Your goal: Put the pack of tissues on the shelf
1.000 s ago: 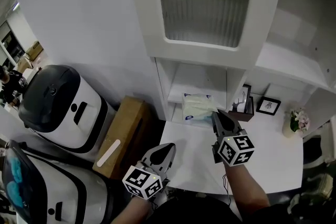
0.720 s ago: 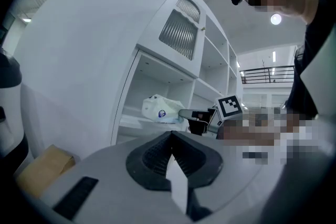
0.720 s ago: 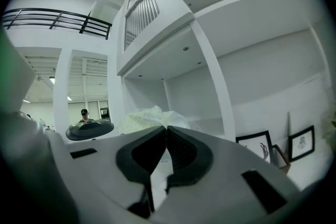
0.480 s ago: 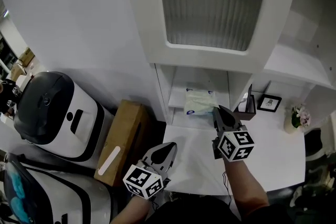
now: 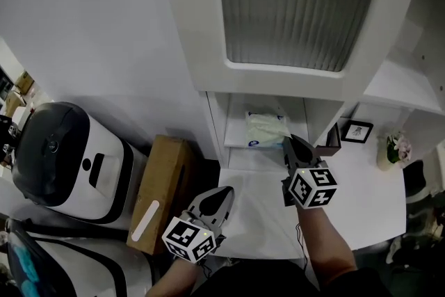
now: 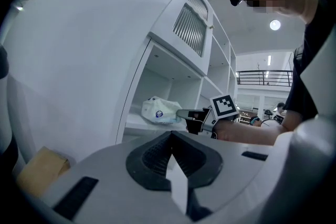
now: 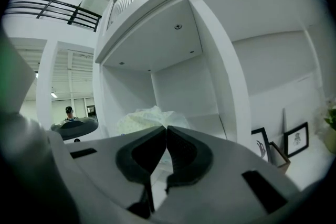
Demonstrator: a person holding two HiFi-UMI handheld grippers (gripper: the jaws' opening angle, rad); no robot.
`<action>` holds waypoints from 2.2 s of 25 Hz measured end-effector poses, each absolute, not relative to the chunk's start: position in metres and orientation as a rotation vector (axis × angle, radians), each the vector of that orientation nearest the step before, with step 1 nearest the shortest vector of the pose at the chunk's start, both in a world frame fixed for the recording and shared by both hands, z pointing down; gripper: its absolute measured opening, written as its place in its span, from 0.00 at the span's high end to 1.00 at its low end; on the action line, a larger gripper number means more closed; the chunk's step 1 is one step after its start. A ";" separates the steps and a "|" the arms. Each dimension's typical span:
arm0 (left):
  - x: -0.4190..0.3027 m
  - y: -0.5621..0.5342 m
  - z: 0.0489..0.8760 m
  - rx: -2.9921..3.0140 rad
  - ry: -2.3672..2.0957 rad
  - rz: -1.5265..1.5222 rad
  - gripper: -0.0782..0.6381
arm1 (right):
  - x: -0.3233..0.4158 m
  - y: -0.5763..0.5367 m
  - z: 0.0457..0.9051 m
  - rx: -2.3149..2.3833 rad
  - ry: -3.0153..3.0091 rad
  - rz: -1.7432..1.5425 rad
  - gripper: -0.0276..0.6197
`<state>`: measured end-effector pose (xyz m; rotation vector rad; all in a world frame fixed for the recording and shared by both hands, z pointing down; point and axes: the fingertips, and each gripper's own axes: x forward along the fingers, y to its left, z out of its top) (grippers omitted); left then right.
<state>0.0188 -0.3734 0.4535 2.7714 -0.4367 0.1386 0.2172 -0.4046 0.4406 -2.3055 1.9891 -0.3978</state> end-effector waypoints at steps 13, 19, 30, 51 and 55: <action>0.008 -0.402 0.465 2.742 -0.399 0.143 0.88 | 0.222 -0.433 0.450 -2.407 1.926 -0.421 0.95; 0.005 -0.406 0.472 2.727 -0.380 0.151 0.88 | 0.221 -0.438 0.452 -2.468 1.925 -0.398 0.95; -0.002 -0.397 0.474 2.728 -0.360 0.159 0.88 | 0.216 -0.434 0.452 -2.445 1.918 -0.413 0.94; 0.005 -0.335 0.471 2.763 -0.207 0.168 0.88 | 0.181 -0.341 0.447 -2.391 1.909 -0.420 0.95; 0.007 -0.322 0.472 2.767 -0.170 0.173 0.88 | 0.166 -0.321 0.447 -2.376 1.921 -0.421 0.95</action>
